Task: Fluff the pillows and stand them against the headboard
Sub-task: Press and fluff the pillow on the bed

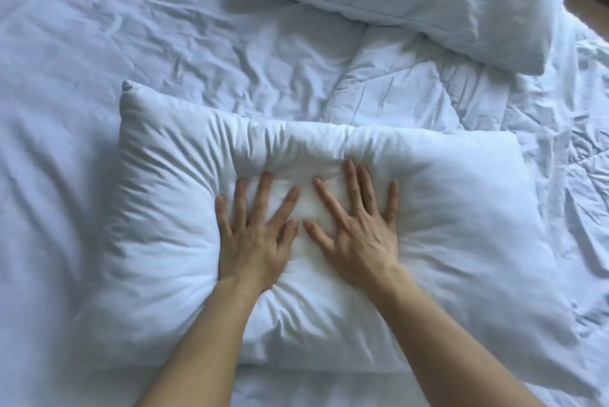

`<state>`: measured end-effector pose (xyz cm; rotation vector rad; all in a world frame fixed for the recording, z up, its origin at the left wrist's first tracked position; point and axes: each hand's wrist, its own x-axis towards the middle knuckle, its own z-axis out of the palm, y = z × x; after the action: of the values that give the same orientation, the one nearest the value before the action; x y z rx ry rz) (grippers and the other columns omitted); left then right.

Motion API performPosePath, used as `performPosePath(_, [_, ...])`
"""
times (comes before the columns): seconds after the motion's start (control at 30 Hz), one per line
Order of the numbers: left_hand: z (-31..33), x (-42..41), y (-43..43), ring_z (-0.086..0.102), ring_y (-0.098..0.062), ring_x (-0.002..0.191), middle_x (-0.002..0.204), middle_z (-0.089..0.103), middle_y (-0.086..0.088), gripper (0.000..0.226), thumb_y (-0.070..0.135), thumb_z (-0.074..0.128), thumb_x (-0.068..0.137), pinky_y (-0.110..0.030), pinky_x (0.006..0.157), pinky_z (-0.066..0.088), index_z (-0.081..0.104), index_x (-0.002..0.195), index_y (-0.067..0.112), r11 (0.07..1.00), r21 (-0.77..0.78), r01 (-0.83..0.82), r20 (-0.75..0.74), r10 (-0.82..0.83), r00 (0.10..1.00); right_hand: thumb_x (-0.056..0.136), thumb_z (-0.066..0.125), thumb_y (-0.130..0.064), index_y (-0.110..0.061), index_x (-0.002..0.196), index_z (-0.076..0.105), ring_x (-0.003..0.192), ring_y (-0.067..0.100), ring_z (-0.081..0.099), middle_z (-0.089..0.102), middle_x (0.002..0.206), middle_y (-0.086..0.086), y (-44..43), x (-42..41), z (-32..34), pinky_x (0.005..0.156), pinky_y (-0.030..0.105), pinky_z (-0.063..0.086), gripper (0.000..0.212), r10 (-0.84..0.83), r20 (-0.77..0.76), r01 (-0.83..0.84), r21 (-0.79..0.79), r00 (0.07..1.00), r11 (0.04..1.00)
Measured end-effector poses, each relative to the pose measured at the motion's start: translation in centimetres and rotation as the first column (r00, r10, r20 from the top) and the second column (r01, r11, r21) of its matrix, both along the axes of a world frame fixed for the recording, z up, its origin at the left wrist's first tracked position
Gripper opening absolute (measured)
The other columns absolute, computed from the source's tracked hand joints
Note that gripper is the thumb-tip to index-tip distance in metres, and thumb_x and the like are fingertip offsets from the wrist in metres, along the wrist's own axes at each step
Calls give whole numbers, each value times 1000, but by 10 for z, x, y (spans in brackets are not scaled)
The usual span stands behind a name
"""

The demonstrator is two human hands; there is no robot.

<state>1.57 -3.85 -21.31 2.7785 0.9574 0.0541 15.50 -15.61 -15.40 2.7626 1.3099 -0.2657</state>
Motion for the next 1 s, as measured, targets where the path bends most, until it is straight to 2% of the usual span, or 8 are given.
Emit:
performPosePath(0.13, [-6, 1, -6, 7, -36, 157, 171, 12, 0, 56, 52, 36, 101, -68, 120, 5, 28, 156, 47, 999, 37, -11, 62, 9, 998, 86, 14, -88, -56, 152, -15, 151, 18, -28, -30, 165, -3, -72, 63, 16, 116, 57, -24, 79, -264, 4, 261, -159, 965, 952])
performPosePath(0.3, [-2, 7, -14, 6, -37, 157, 171, 11, -1, 57, 51, 38, 100, -69, 120, 4, 30, 156, 44, 1000, 29, 2, 64, -4, 998, 82, 2, -91, -55, 150, -22, 153, 18, -24, -30, 165, -5, -143, 106, 24, 118, 60, -16, 81, -493, -81, 463, -241, 866, 853])
performPosePath(0.4, [11, 11, -13, 5, -36, 157, 171, 10, -1, 57, 53, 34, 100, -70, 119, 6, 28, 156, 45, 1000, -23, 3, -3, -3, 1000, 84, 2, -88, -52, 153, -18, 154, 21, -22, -25, 167, -1, -138, 102, 27, 118, 61, -17, 80, -495, -79, 475, -189, 865, 859])
performPosePath(0.5, [36, 23, -1, -4, -33, 157, 172, 1, 4, 60, 61, 23, 98, -69, 119, -2, 20, 157, 51, 992, -119, -35, -34, 31, 999, 85, 0, -85, -51, 156, -8, 154, 20, -22, -21, 168, -1, -114, 92, 43, 118, 60, -18, 79, -531, -109, 539, 67, 840, 840])
performPosePath(0.63, [70, 65, 15, -12, -31, 157, 171, -5, 4, 67, 67, 18, 98, -63, 117, -19, 10, 160, 43, 991, -133, -8, 51, 15, 999, 94, 6, -73, -51, 157, 1, 156, 19, -13, -14, 170, 0, -16, 69, 50, 120, 55, -16, 67, -295, -112, 314, 231, 949, 921])
performPosePath(0.8, [56, 100, 28, -19, -34, 155, 170, -18, 0, 71, 62, 19, 98, -66, 118, -13, -15, 157, 45, 988, -47, 150, -183, -156, 971, 99, 6, -62, -53, 156, -7, 156, 18, -13, -7, 170, 3, 59, 47, 18, 118, 56, -20, 59, -25, -200, 39, 69, 979, 997])
performPosePath(0.9, [33, 83, 58, 3, -37, 157, 171, 8, 2, 73, 80, 17, 91, -63, 121, -5, 12, 158, 51, 999, 5, 38, -125, -38, 991, 94, 4, -74, -49, 157, -8, 155, 21, -18, -11, 170, 4, 21, 85, -2, 117, 56, -23, 68, -138, -111, 132, -66, 984, 989])
performPosePath(1.0, [24, 61, 92, -9, -38, 156, 171, -5, 6, 78, 90, 8, 85, -68, 117, -10, -4, 155, 57, 993, 26, -117, -238, 120, 964, 85, -2, -86, -49, 156, -10, 155, 22, -16, -10, 170, 2, -29, 128, -2, 116, 57, -24, 80, -333, -80, 320, -143, 939, 937])
